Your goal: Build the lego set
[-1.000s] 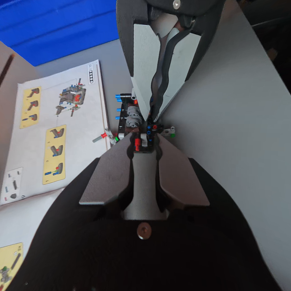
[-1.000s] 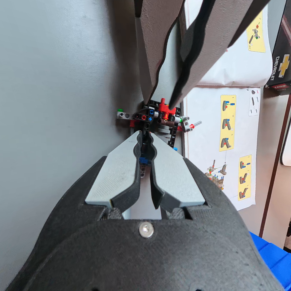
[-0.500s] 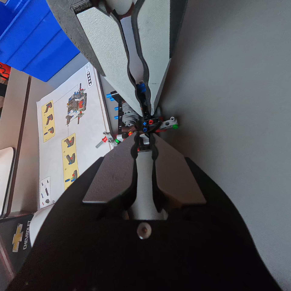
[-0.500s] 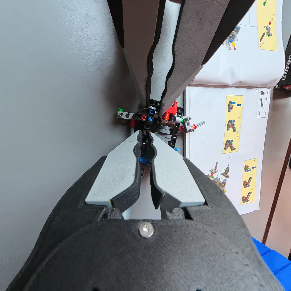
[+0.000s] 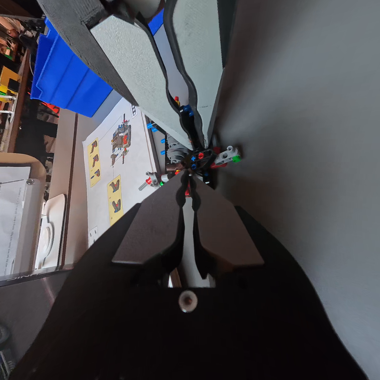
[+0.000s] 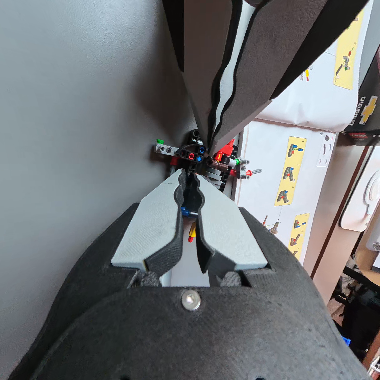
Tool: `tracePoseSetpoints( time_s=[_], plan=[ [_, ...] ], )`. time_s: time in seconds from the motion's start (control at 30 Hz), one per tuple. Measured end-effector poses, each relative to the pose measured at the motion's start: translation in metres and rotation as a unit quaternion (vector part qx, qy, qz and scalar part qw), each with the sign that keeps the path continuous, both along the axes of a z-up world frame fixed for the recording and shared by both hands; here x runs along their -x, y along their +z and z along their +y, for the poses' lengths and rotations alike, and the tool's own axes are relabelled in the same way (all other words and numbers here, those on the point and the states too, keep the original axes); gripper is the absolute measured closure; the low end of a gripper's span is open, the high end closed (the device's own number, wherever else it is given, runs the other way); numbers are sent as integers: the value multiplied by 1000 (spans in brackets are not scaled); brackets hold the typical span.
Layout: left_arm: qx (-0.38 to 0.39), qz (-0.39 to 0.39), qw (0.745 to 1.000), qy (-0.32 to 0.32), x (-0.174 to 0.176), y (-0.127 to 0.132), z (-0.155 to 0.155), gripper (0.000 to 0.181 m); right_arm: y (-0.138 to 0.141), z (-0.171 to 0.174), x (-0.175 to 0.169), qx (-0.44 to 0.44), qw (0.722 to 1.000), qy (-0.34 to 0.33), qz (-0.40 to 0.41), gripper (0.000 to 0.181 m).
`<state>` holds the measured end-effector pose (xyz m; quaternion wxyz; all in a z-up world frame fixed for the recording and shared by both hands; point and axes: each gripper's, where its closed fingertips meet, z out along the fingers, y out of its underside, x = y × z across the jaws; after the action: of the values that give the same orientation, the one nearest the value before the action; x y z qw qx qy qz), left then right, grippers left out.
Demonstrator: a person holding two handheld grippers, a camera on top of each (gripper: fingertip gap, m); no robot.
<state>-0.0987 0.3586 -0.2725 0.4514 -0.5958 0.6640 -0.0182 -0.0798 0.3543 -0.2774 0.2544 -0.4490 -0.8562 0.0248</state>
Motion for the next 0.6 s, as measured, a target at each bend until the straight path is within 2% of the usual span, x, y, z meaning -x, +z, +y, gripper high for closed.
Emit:
tracePoseSetpoints(
  time_s=[0.13,0.23,0.27,0.3,0.6],
  plan=[
    [37,-23,999,0,0,2,-2,181,0,0,0,8,1000,1,0,178],
    [70,-43,997,-5,-1,4,-8,181,0,0,0,48,999,-9,7,178],
    [78,-40,996,-12,-1,2,-10,168,0,0,0,50,999,-8,5,178],
    [72,-37,997,-6,-1,2,-9,159,0,0,0,48,999,-6,0,178],
    [2,2,999,-36,-8,5,-14,168,-1,0,-1,61,997,-6,-47,178]
  ],
)
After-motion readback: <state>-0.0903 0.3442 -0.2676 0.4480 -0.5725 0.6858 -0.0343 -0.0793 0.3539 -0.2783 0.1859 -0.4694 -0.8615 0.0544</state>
